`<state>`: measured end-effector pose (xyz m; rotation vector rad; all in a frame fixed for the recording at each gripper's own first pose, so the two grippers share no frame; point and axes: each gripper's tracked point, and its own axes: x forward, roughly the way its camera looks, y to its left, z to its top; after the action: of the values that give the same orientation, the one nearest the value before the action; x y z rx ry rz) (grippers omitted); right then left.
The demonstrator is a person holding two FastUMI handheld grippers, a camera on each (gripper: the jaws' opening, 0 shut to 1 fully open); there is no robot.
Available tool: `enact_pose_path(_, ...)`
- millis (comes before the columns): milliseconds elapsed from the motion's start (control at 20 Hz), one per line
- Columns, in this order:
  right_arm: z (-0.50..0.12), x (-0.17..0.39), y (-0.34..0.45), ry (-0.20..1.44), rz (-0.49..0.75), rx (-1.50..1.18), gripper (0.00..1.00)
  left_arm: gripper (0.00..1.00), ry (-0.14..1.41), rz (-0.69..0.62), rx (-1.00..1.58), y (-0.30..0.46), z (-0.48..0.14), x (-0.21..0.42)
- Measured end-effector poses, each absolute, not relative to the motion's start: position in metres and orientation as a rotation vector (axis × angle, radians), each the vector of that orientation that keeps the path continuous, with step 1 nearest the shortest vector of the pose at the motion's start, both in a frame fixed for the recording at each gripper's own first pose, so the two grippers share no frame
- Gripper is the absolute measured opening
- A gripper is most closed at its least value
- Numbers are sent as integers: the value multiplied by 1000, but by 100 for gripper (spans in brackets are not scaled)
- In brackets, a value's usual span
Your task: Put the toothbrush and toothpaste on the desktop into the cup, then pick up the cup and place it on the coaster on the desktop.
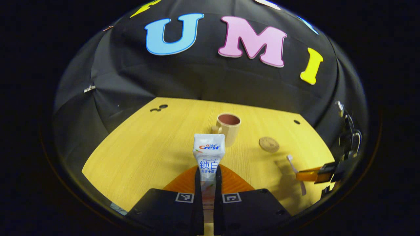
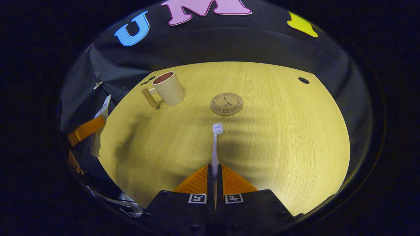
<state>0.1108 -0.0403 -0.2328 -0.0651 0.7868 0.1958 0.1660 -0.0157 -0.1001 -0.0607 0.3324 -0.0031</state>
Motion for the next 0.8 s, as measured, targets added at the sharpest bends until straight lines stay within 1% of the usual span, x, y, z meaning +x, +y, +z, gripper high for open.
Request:
enact_pose_path(250,-231,113,-56,791,158,-19,6,17,216,-40,-39,-21,-42,218)
enact_pose_path(500,-231,112,-67,797,130,12,6,17,140,-82,-11,-26,-10,273)
enact_pose_path(800,-237,115,-82,833,97,32,6,17,36,-147,-37,-57,15,339)
